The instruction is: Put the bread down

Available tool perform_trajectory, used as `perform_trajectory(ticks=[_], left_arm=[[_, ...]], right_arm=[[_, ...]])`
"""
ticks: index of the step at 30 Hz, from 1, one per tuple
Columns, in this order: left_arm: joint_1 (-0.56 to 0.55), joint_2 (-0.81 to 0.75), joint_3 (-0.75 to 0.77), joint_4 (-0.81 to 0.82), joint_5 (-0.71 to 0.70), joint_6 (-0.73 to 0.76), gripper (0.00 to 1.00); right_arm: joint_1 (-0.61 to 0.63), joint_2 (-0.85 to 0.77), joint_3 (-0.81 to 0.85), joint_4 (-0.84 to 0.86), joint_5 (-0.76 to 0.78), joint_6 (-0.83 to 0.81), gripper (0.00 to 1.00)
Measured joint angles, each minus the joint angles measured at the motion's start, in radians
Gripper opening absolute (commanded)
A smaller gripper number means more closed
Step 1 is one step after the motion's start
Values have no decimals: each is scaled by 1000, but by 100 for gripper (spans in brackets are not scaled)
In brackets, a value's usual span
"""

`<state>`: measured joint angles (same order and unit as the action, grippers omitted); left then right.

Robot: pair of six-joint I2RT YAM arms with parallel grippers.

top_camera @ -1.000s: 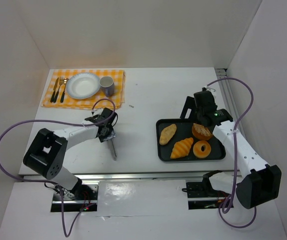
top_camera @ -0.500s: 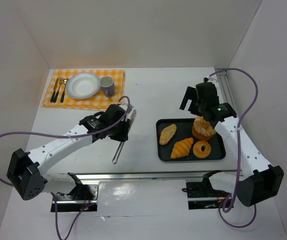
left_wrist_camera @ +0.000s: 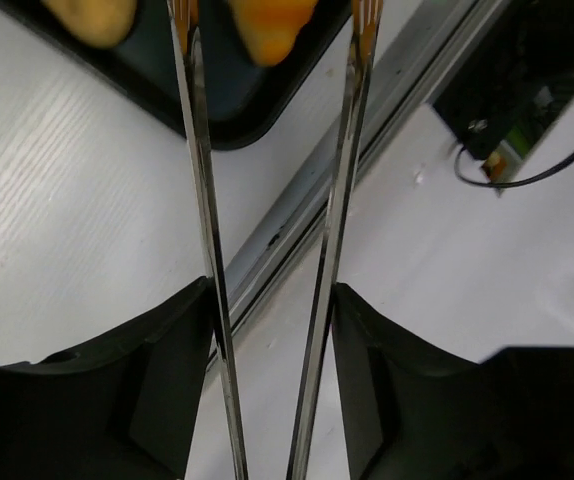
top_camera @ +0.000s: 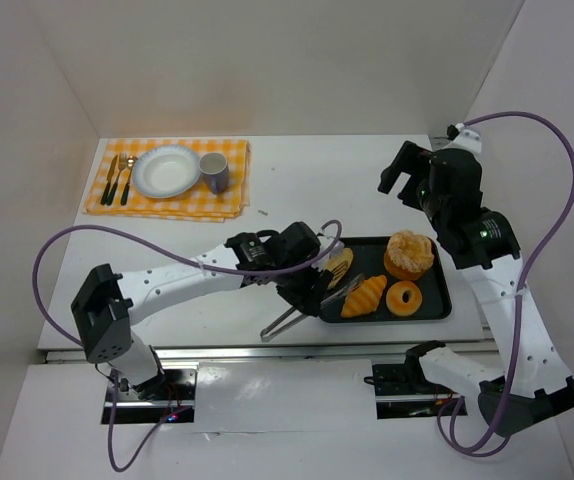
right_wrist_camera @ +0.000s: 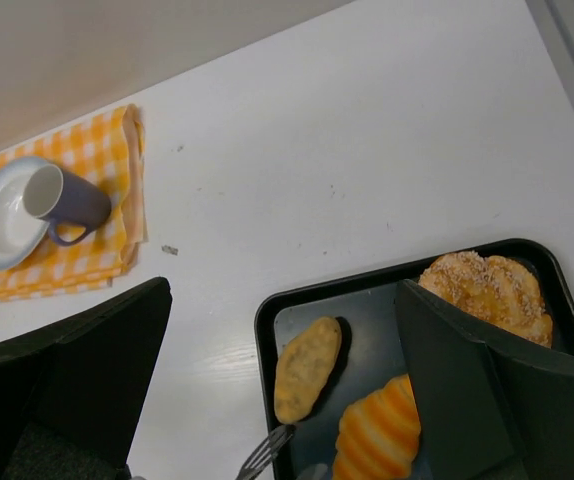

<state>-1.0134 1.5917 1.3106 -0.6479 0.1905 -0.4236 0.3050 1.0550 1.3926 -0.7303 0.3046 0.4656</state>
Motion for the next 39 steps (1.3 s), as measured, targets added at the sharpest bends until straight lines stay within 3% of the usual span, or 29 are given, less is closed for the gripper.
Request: perform_trajectory(ticks=[2,20,39], left_arm=[[-9,14,36,14,17,1,66],[-57,242,237,120,103,-110,66],[-79,451,420,122,45,-187,65]], right_arm=[[0,1,12,-3,0,-4,100],[0,2,34,-49,6,-21,100],[0,2,34,-50,0,-34,100]])
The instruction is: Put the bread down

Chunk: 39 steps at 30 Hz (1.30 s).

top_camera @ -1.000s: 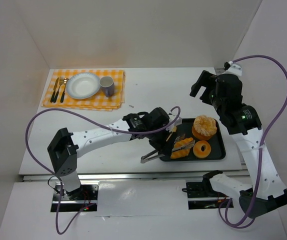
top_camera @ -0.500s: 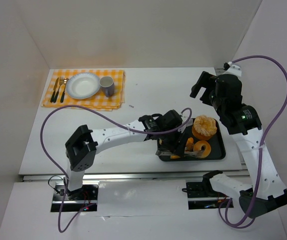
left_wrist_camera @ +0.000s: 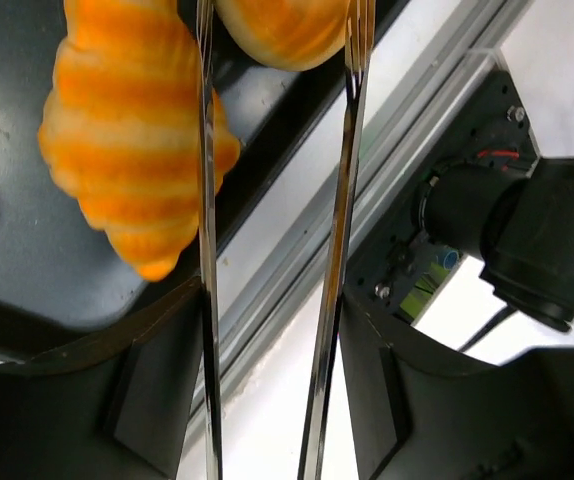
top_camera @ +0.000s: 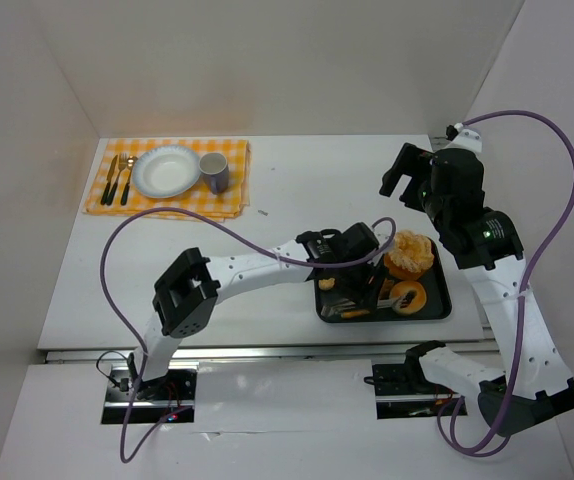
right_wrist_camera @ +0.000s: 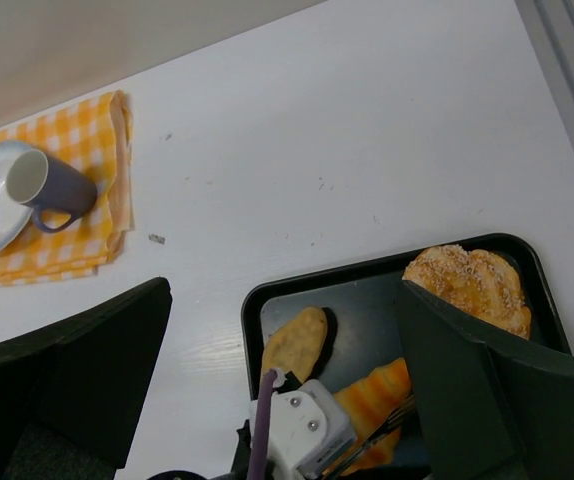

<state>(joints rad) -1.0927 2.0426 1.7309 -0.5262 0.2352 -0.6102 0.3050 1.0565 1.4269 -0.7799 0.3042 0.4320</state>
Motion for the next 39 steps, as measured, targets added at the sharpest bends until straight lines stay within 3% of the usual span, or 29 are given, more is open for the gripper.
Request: perform_trajectory(ticks=[8,12,14,21,28,39], left_arm=[[-3,45,30,-24,-5,2,33],[-4,45,35,-24,-6,5,6],[-4,45,38,-26,-5,6,0],[-4,-10,40,-47,-10,11,0],[12,-185,5,-48,-20,16,0],[214,-417,-243,-44,33,15,0]], right_arm=[[0,0,0,0,-5,-4,100],[0,0,0,0,-5,-4,100],[0,0,0,0,-6,-4,100],[0,0,0,0,-7,-4,100],[0,0,0,0,-9,-3,100],[0,0,0,0,-5,-3,100]])
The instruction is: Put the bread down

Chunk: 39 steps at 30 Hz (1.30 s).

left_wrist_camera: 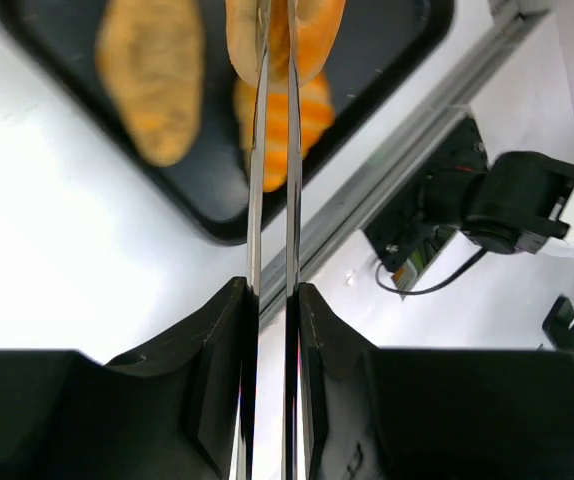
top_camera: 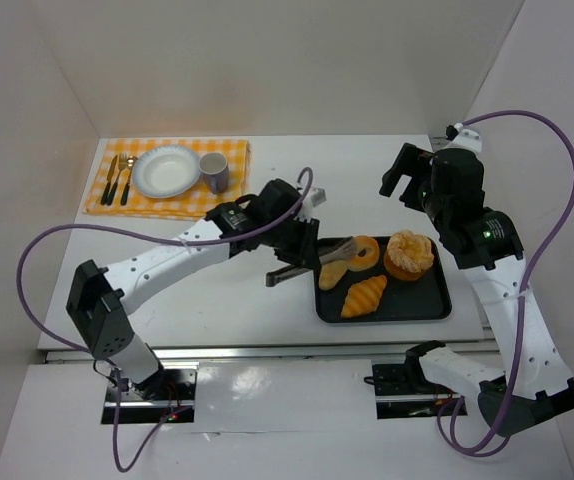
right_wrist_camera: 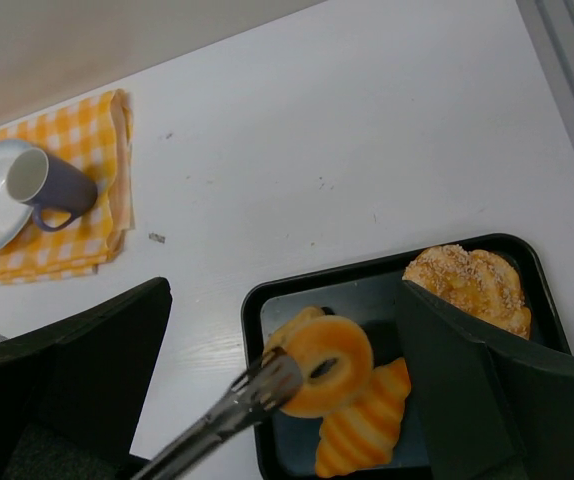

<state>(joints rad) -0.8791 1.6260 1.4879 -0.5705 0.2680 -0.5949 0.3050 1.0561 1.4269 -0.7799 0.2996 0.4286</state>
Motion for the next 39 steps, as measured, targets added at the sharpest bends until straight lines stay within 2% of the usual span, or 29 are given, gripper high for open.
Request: perform_trajectory(ticks=[5,8,12,19,24,32,33,35,36,37,39], left_arm=[[128,-96,-57,-35,13,17,0],[249,-163,-58,-47,23,27,0],[468,-224,-54,-72,-11,43,0],[863,-228,-48,-75,-177,-8,0],[1025,-153,-32,-13,-184,-61,0],[1114,122,91,32,-134,-95,0],[1115,142,92,34,-128,-96,2],[1115,177,92,34,-113,-98,15],[1115,191,92,33,-108,-98,24],[1115,206,93,32,-105,-98,39],[1114,233,107,22,-98,-99,53]], right_arm=[[-5,0,0,0,0,0,100],[-5,0,0,1,-2,0,100],[-5,0,0,1,-2,0,100],[-5,0,0,1,-5,0,100],[-5,3,0,1,-5,0,100],[-5,40,4,2,-5,1,100],[-5,42,6,1,-5,0,100],[-5,44,8,2,-5,2,100],[-5,44,9,2,-4,4,100],[-5,44,11,2,-4,5,100],[-5,46,15,2,-4,6,100]])
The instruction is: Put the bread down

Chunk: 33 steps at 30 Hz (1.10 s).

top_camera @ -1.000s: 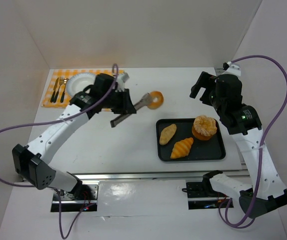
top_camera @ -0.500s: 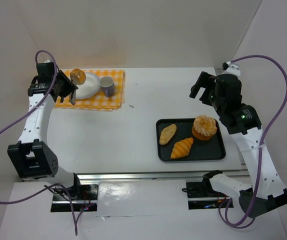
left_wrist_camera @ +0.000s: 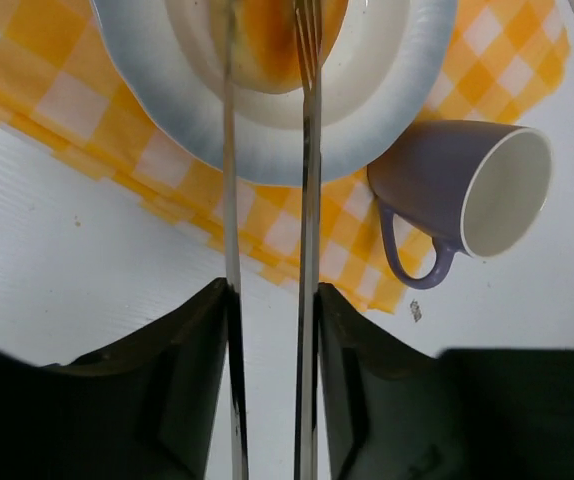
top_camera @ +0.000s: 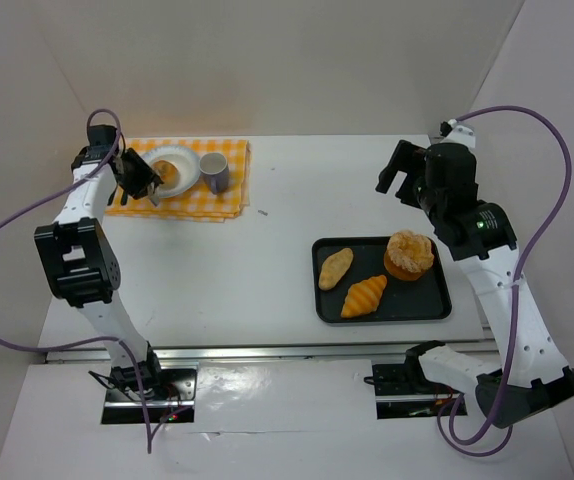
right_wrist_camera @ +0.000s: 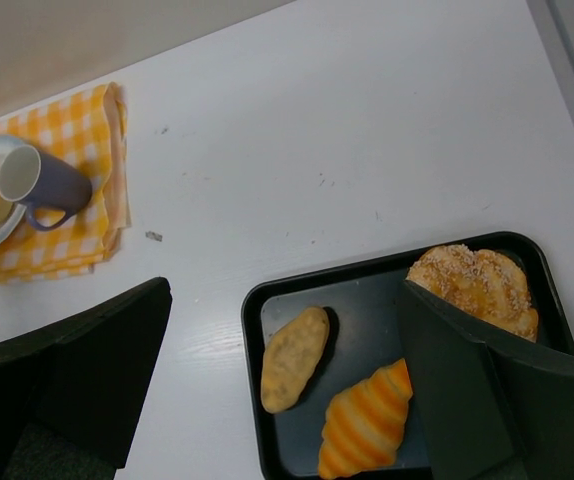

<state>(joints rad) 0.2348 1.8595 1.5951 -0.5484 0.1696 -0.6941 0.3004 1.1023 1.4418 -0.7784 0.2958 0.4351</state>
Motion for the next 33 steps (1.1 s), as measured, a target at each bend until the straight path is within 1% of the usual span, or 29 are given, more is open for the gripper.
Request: perform_trajectory(ticks=[1,3,4,7,9,13,15,17,20,23,25,27,30,32,33], left_arm=[[-1,13,15,-16,2,-2,56],[0,26,39,-29,7,1,65],[0,26,47,-34,10,5,66],[0,16,87,-35,12,9,65],[1,-2,98,-37,13,11,61],[-7,-83,102,-52,11,38,54],[-24,-138,99,-55,10,74,54],[-87,-198,99,-60,2,130,52],[-270,-251,88,-53,3,214,51],[-463,-263,2,-27,7,274,50],[-552,-246,-66,-20,-3,303,50],[-610,-204,-111,-25,-14,324,50],[-643,-113,-141,-22,-15,331,51],[-645,-53,-143,-20,-7,333,55],[-647,-25,-142,-19,0,333,59]], right_arm=[[0,0,1,-1,0,2,100],[0,1,5,-2,0,2,100],[0,1,7,0,0,2,100],[0,1,13,0,0,2,100],[0,1,14,0,-1,6,100],[0,1,14,0,-5,13,100],[0,1,14,0,-10,13,100],[0,1,13,1,-17,13,100],[0,2,13,8,-29,14,100],[0,5,13,8,-43,14,100],[0,8,13,8,-48,16,100],[0,10,13,8,-50,16,100],[0,9,13,7,-50,16,100],[0,9,13,7,-50,16,100],[0,9,13,6,-50,16,100]])
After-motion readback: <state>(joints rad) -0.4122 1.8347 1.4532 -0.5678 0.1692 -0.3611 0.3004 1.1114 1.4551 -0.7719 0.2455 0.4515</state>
